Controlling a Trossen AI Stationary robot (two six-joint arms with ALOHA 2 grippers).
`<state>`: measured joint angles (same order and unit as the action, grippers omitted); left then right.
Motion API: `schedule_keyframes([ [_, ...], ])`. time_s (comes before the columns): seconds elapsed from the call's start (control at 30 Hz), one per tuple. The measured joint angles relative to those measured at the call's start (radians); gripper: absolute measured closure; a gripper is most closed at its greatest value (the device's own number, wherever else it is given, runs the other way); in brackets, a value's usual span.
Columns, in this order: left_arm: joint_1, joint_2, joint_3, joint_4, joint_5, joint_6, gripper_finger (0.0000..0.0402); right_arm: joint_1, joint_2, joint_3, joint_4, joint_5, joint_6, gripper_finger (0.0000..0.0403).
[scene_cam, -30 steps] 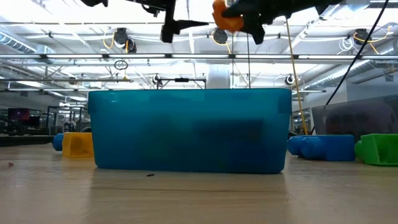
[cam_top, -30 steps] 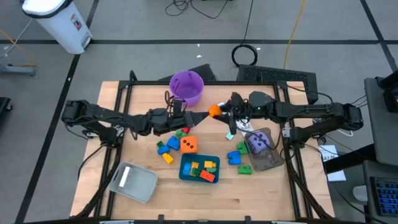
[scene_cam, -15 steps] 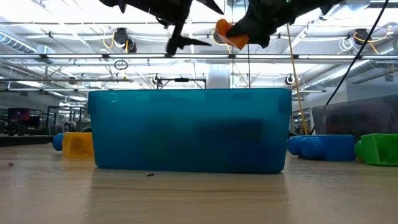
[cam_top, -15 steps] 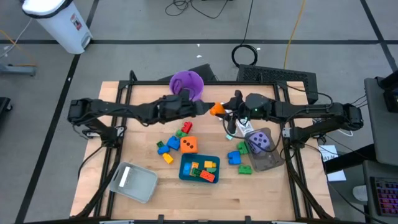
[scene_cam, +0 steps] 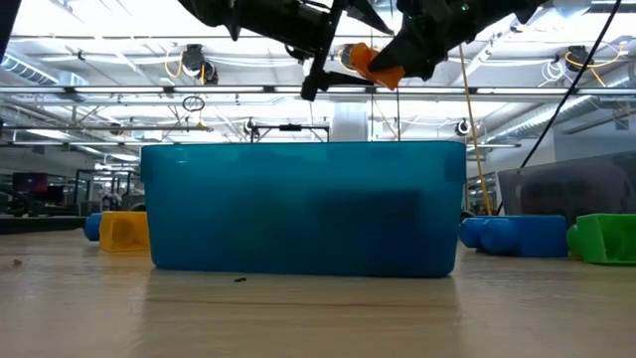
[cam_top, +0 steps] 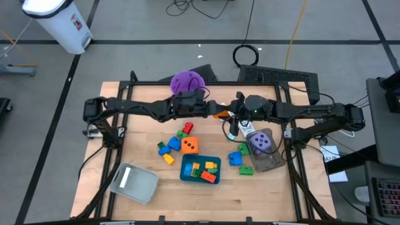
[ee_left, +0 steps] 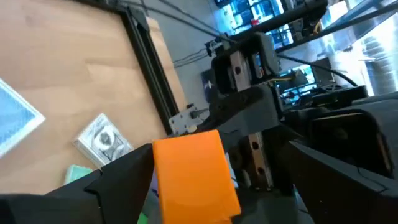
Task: Pick & Place Toys
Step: Put the orange game piece into the blue bin
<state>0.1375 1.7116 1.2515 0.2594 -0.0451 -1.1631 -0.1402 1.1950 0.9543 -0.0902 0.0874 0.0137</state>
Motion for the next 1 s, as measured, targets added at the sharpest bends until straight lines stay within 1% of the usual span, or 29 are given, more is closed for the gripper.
schedule_keyframes([
  [0.1, 0.0, 0.009, 0.004, -0.012, 0.015, -0.021, 0.0038, 0.0, 0.0, 0.0, -0.008, 0.017, 0.0, 0.0259],
  [0.2, -0.001, 0.014, 0.005, -0.027, 0.02, -0.021, 0.0054, 0.0, 0.0, 0.0, -0.02, 0.018, 0.0, 0.0257],
  [0.27, 0.0, 0.014, 0.005, -0.026, 0.026, -0.022, 0.0077, 0.0, 0.0, 0.0, -0.028, 0.018, -0.005, 0.026],
  [0.53, 0.0, 0.015, 0.004, -0.042, 0.021, -0.022, 0.0193, 0.0, -0.002, 0.0, -0.038, 0.016, -0.011, 0.0254],
  [0.7, 0.0, 0.016, 0.003, -0.058, 0.017, -0.025, 0.0245, 0.011, -0.001, 0.0, -0.048, 0.02, -0.017, 0.0256],
  [0.8, 0.0, 0.016, 0.003, -0.057, 0.018, -0.011, 0.026, 0.021, -0.001, 0.0, -0.05, 0.026, -0.021, 0.0237],
  [1.0, -0.001, 0.006, 0.003, -0.042, 0.026, 0.043, 0.0251, 0.022, -0.044, 0.0, -0.087, 0.015, -0.017, 0.0182],
])
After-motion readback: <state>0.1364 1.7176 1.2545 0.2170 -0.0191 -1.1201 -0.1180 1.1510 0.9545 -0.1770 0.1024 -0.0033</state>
